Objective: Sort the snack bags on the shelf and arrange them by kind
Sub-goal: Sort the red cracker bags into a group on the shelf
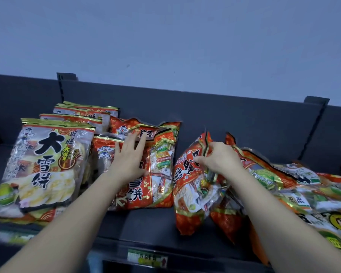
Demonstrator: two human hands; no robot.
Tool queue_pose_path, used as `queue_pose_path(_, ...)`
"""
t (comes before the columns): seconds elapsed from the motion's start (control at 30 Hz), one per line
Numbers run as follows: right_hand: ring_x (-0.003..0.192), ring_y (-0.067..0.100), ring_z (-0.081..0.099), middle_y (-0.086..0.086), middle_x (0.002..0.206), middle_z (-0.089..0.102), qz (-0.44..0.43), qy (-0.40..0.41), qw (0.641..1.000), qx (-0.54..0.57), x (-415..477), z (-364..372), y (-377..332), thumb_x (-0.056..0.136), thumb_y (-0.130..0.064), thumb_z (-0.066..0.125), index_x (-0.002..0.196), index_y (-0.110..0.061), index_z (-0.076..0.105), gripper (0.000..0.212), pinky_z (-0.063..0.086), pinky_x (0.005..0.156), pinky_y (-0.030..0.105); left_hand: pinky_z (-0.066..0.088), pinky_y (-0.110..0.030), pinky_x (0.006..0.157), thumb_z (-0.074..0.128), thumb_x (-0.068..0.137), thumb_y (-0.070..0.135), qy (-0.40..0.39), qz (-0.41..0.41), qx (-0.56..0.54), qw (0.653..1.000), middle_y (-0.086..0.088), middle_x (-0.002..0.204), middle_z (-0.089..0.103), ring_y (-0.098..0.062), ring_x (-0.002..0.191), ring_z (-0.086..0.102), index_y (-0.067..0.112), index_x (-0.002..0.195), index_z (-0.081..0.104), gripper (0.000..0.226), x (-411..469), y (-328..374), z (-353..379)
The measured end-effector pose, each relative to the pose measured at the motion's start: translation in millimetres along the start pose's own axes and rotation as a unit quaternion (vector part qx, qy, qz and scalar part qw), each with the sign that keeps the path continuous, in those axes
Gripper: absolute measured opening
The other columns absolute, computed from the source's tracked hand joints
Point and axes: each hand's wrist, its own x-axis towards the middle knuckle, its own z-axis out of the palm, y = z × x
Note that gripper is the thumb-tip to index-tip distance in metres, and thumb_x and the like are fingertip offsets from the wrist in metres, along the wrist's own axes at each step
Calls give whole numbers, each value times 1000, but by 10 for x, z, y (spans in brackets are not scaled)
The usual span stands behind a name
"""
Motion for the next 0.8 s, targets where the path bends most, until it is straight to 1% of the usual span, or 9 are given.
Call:
queue_pose_path(0.1,80,23,62,3,86,65,-8,-47,996,-75,-48,-4,-18,75,-60,72,97,-11,64,54,47,66,32,0,-59,118,75,77,48,5,-20,16,1000,-5,158,-27,-24,145,-25,26,152,-17,121,-112,2,7)
queue_pose_path(0.2,74,26,58,4,80,62,-12,9,991,-133,-59,47,-43,82,-16,65,80,-12,61,6,43,63,31,-10,-64,110,71,64,72,-51,-24,45,997,-7,154,-35,-26,142,-33,32,150,-20,131,-202,-38,13)
queue_pose_path(0.23,76,28,58,4,79,59,-14,35,990,-138,-58,67,-52,82,-7,59,80,-11,59,5,42,63,31,-14,-65,107,71,58,76,-84,-18,63,994,-7,153,-38,-27,140,-36,33,148,-24,138,-220,-52,13)
queue_pose_path(0.37,87,33,64,7,89,66,-46,111,981,-150,-66,95,-166,78,1,52,99,-17,70,33,43,63,32,-16,-67,108,84,55,60,-180,10,114,977,-7,152,-39,-27,139,-36,31,143,-35,150,-248,-123,43)
queue_pose_path(0.47,89,31,66,5,97,70,-70,164,970,-166,-47,63,-249,77,2,54,105,-24,72,42,41,63,29,-9,-61,115,86,66,37,-151,50,103,982,-7,154,-36,-26,142,-31,30,143,-35,143,-252,-190,111)
queue_pose_path(0.57,95,29,65,2,99,71,-90,214,954,-191,-56,-8,-322,80,0,55,105,-27,71,40,39,74,32,-5,-57,118,82,71,23,-122,77,108,984,-9,153,-36,-27,143,-30,31,141,-37,138,-237,-258,175)
queue_pose_path(0.67,98,28,63,1,100,71,-87,217,953,-191,-109,-14,-335,83,-5,54,105,-28,71,35,39,86,35,-8,-56,117,83,69,37,-143,77,91,983,-8,154,-35,-27,143,-30,33,145,-30,136,-222,-254,120)
queue_pose_path(0.73,95,28,64,1,97,72,-83,198,960,-178,-165,12,-336,82,-8,55,101,-26,73,32,41,80,34,-4,-53,118,78,66,58,-112,69,14,991,-3,157,-29,-24,146,-23,31,153,-13,128,-211,-147,-8)
queue_pose_path(0.8,90,28,65,1,94,72,-87,168,966,-179,-223,30,-335,80,-8,56,99,-26,73,31,43,68,30,6,-48,119,77,67,59,-36,87,-72,993,3,160,-19,-22,149,-9,28,154,1,120,-166,29,-165)
